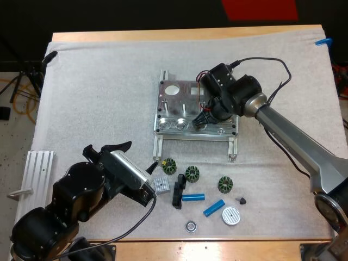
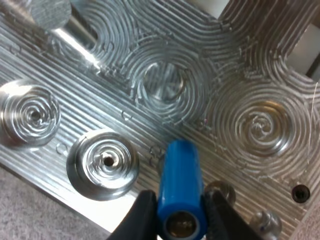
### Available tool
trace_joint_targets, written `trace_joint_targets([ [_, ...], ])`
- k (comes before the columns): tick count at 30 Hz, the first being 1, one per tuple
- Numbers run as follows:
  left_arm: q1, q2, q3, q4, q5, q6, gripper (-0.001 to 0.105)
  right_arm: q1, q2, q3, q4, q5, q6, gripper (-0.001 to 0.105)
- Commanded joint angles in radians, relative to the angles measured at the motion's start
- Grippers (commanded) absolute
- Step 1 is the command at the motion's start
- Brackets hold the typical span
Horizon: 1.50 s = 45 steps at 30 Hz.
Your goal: Load cells from left to right
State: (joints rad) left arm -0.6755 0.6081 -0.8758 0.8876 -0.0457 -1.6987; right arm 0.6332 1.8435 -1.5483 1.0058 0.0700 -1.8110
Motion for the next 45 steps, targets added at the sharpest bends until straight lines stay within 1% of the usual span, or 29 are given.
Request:
trace_joint_targets([
  [1,-0.001,0.003,-0.005,-0.011,0.004,-0.001,0.067,-0.003,-0.008,-0.011,0.005,-0.008,-0.021,0.000],
  [8,-0.001,0.003,-0.005,-0.011,0.004,-0.001,0.067,-0.003,-0.002,-0.011,0.002,-0.010,-0.025,0.000],
  [10,-0.001,0.003,-0.005,-0.011,0.004,-0.001,0.067,-0.003,0.010,-0.011,0.011,-0.029,-0.025,0.000],
  [18,-0.001,0.003,-0.005,-0.011,0.004,-0.001,0.067,-0.002,0.017,-0.011,0.028,-0.021,-0.025,0.000],
  [27,-0.001,0.003,-0.005,-0.011,0.004,-0.001,0.067,-0.002,0.017,-0.011,0.086,-0.020,-0.025,0.000],
  [45,-0.001,0.003,-0.005,-0.011,0.004,0.005,0.067,-0.002,0.067,-0.011,0.011,-0.020,-0.020,0.000],
])
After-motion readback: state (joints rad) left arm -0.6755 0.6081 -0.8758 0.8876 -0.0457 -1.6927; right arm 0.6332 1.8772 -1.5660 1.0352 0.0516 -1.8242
